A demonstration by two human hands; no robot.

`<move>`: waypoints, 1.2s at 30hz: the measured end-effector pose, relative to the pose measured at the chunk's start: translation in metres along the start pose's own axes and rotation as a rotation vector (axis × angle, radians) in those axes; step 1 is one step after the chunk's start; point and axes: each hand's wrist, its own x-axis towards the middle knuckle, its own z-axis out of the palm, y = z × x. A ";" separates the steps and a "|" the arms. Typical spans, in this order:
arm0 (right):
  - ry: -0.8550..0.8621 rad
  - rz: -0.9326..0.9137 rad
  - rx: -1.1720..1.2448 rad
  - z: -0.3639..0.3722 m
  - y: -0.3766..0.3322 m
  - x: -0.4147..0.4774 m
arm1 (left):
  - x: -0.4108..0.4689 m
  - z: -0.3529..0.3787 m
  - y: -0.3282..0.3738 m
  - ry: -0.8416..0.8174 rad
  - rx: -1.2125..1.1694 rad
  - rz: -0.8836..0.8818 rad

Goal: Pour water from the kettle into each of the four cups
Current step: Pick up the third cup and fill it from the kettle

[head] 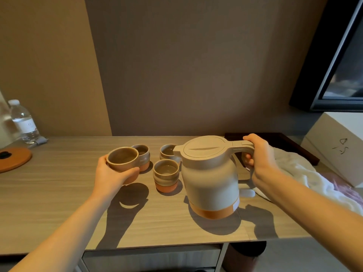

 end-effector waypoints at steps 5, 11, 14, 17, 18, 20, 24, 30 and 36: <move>-0.019 -0.006 -0.009 0.000 -0.009 -0.006 | -0.006 -0.006 0.021 -0.019 -0.027 0.037; -0.036 -0.012 -0.021 0.001 -0.015 -0.012 | -0.017 -0.002 0.034 -0.064 0.014 0.048; -0.060 -0.020 -0.041 0.002 -0.017 -0.015 | -0.023 0.004 0.037 -0.092 0.071 0.071; -0.088 -0.026 -0.058 0.003 -0.020 -0.019 | -0.031 0.009 0.037 -0.129 0.156 0.131; -0.095 -0.031 -0.070 0.003 -0.020 -0.020 | -0.033 0.010 0.037 -0.144 0.195 0.161; -0.106 -0.043 -0.098 0.004 -0.021 -0.021 | -0.035 0.011 0.034 -0.180 0.279 0.217; -0.136 -0.064 -0.161 0.005 -0.022 -0.021 | -0.037 0.014 0.029 -0.227 0.375 0.282; -0.183 -0.098 -0.264 0.011 -0.020 -0.024 | -0.043 0.018 0.026 -0.258 0.454 0.303; -0.189 -0.083 -0.323 0.014 -0.017 -0.023 | -0.048 0.020 0.022 -0.293 0.453 0.316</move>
